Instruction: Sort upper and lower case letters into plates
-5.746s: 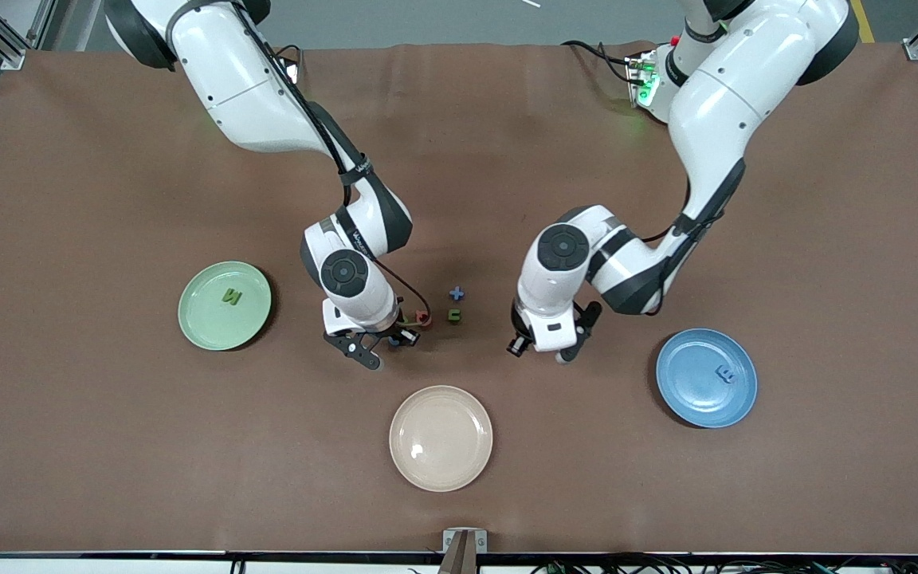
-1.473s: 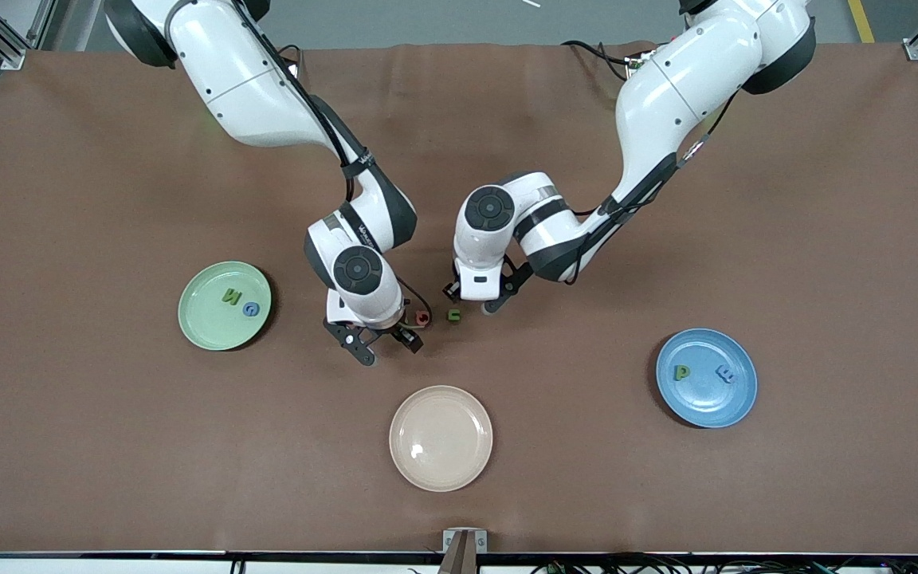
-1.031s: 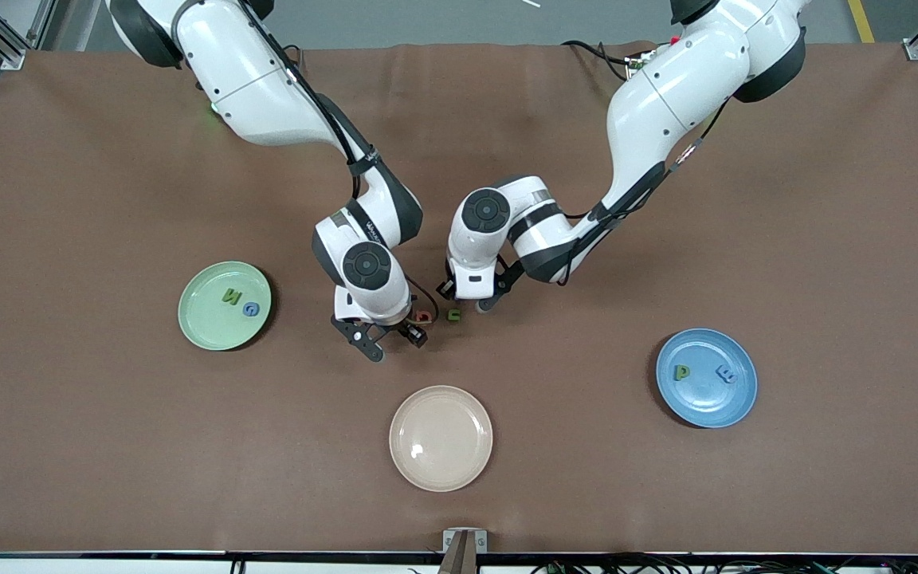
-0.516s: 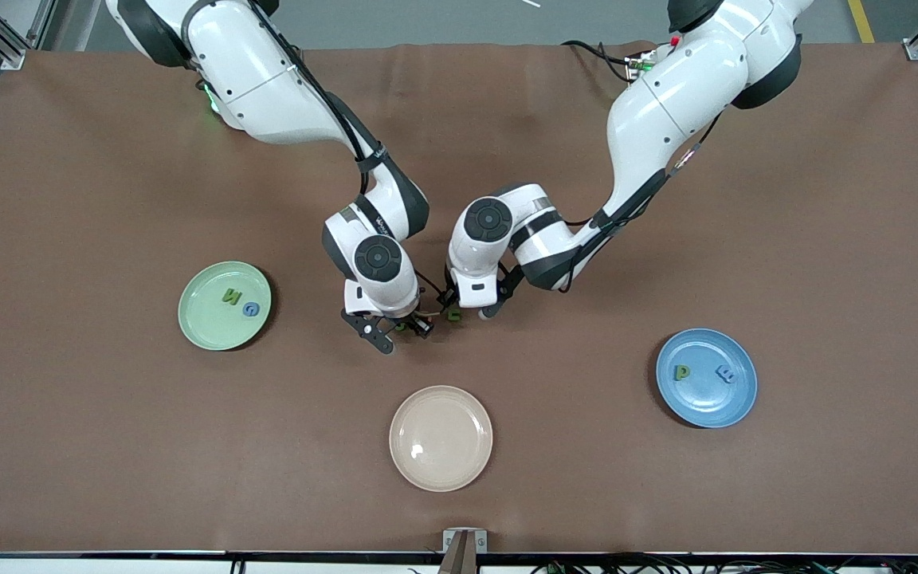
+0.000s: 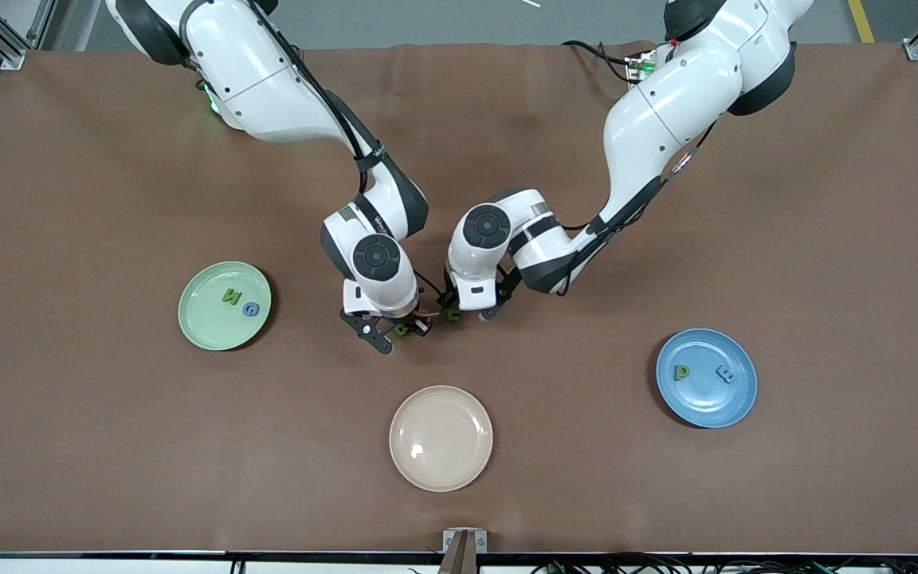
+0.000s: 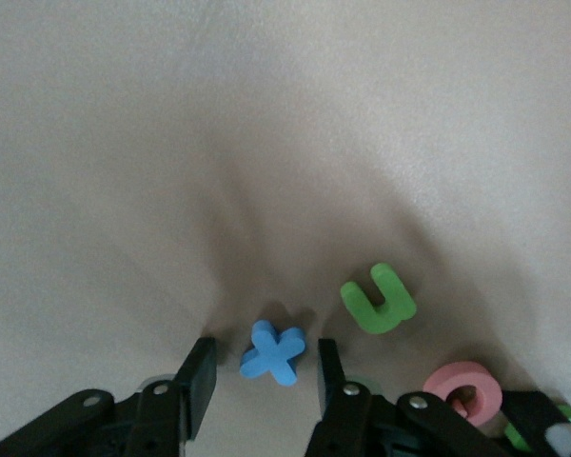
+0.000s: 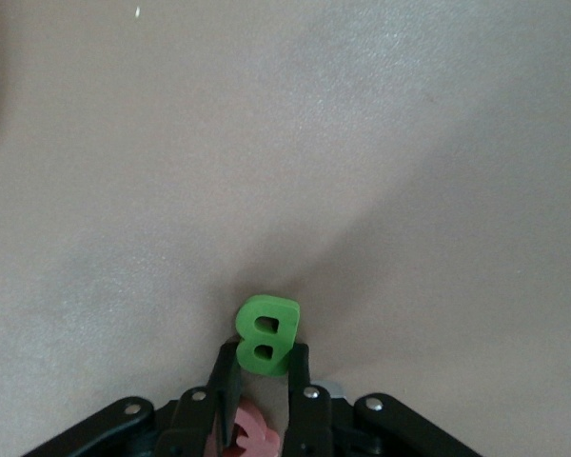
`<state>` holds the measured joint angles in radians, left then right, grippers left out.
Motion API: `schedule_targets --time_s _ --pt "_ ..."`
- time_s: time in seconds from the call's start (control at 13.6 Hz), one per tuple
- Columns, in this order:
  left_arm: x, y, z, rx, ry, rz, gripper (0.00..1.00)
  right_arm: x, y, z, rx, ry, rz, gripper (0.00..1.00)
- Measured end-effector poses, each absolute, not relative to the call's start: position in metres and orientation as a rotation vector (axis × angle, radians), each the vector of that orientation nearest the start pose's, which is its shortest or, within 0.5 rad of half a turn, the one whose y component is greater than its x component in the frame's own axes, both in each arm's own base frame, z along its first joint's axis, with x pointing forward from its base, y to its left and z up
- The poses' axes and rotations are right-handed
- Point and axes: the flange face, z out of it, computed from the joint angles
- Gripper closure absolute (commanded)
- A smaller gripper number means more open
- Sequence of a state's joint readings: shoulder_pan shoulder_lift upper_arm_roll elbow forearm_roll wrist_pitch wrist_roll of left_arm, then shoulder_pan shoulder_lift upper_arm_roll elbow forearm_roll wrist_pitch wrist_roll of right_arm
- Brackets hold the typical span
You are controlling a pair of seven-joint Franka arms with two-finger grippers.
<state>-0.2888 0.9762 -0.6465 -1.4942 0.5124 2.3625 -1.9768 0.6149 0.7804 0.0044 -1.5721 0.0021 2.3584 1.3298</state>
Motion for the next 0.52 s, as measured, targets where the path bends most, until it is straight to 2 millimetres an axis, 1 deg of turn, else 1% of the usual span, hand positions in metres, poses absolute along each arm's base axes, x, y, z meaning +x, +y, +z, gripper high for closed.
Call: schedule_targets --time_s 0.07,0.22,0.29,0.44,0.52 --pt "0.495 -0.519 0.174 -2.913 -1.469 0.212 0.63 0.573 0.401 0.181 -2.941 1.101 0.0 1.0" --pt "0.494 -0.52 0.174 -2.914 -1.466 0.212 0.74 0.583 0.381 0.186 -2.982 1.084 0.024 1.0" --pt "0.495 -0.52 0.175 -2.914 -1.468 0.211 0.8 0.59 0.367 0.196 -3.009 1.06 0.044 1.0" --pt "0.497 -0.518 0.175 -2.912 -1.473 0.206 0.88 0.606 0.331 0.231 -3.053 1.01 0.092 1.0" --pt "0.5 -0.517 0.175 -2.91 -1.48 0.199 0.91 0.612 0.31 0.249 -3.069 0.973 0.108 1.0"
